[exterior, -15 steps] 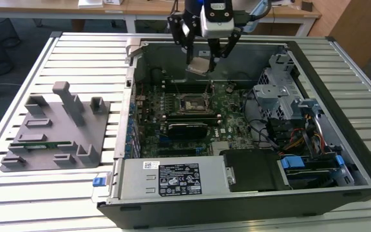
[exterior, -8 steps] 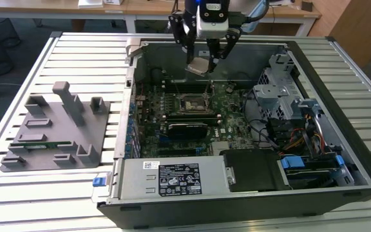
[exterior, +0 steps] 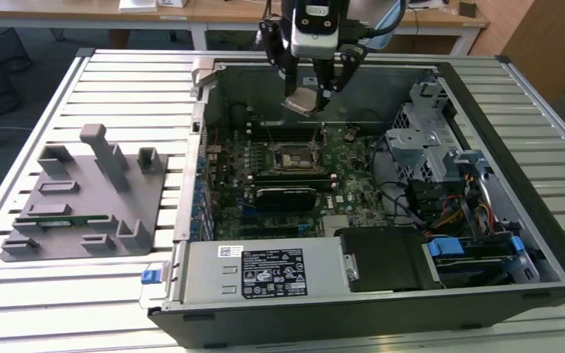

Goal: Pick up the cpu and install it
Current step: 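Place the cpu into insertion slot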

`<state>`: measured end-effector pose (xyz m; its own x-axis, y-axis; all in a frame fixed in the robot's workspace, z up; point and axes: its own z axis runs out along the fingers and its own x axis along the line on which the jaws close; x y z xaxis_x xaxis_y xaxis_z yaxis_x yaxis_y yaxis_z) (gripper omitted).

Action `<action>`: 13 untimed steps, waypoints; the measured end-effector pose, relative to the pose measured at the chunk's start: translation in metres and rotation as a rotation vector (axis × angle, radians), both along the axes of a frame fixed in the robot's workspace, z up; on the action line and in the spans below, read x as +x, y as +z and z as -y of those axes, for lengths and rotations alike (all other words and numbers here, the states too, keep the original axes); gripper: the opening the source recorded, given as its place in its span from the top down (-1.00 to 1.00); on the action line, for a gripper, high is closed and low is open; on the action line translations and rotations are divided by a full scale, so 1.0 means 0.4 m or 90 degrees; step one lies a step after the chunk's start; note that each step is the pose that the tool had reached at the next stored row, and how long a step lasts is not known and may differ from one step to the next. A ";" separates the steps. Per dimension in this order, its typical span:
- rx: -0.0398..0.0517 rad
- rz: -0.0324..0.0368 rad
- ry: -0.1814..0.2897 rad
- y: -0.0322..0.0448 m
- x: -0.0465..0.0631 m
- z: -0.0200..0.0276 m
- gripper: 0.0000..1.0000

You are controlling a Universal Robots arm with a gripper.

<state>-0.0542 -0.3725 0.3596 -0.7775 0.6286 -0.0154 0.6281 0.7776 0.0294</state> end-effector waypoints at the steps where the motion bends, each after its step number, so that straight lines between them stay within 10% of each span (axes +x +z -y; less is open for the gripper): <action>1: 0.0000 0.0001 -0.008 0.000 0.000 0.000 -0.07; 13: 0.0000 0.0000 -0.092 -0.006 0.000 -0.008 -0.07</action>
